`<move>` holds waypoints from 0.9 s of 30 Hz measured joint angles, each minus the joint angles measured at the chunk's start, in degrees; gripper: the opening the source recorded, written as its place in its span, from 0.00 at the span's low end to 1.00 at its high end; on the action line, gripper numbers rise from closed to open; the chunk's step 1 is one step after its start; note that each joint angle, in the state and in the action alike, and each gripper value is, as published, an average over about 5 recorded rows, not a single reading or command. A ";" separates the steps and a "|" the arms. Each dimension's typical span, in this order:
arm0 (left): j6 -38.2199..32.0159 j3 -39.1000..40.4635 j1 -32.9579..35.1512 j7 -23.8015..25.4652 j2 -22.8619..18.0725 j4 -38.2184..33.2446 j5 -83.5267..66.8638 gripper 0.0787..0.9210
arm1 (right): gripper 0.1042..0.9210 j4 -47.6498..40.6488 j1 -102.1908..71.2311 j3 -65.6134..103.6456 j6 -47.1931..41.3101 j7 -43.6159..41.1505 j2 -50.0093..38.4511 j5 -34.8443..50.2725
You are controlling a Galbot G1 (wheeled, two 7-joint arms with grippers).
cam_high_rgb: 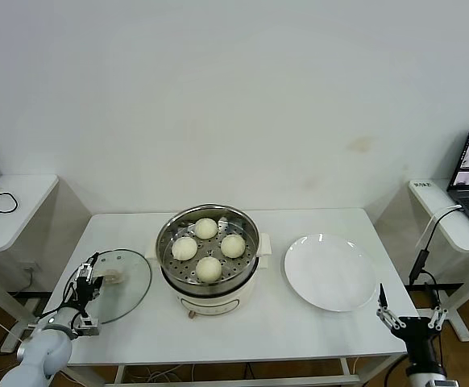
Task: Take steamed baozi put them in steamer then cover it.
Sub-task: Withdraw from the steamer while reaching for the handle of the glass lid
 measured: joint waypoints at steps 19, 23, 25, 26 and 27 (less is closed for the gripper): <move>-0.40 2.55 -6.24 -0.11 -0.84 6.28 -0.18 0.83 | 0.88 -1.12 0.10 -0.88 0.36 -0.09 0.48 -1.14; -0.46 2.49 -6.34 0.03 -0.71 6.67 -0.20 0.69 | 0.88 -1.15 0.13 -1.09 0.39 -0.10 0.55 -1.33; -0.51 2.30 -6.31 0.07 -0.66 6.80 -0.21 0.62 | 0.88 -1.15 0.13 -1.15 0.40 -0.10 0.58 -1.39; -0.52 2.18 -6.26 0.07 -0.64 6.84 -0.21 0.59 | 0.88 -1.15 0.12 -1.17 0.41 -0.10 0.59 -1.43; -0.55 2.05 -6.19 0.07 -0.64 6.86 -0.21 0.55 | 0.88 -1.14 0.11 -1.20 0.42 -0.10 0.60 -1.47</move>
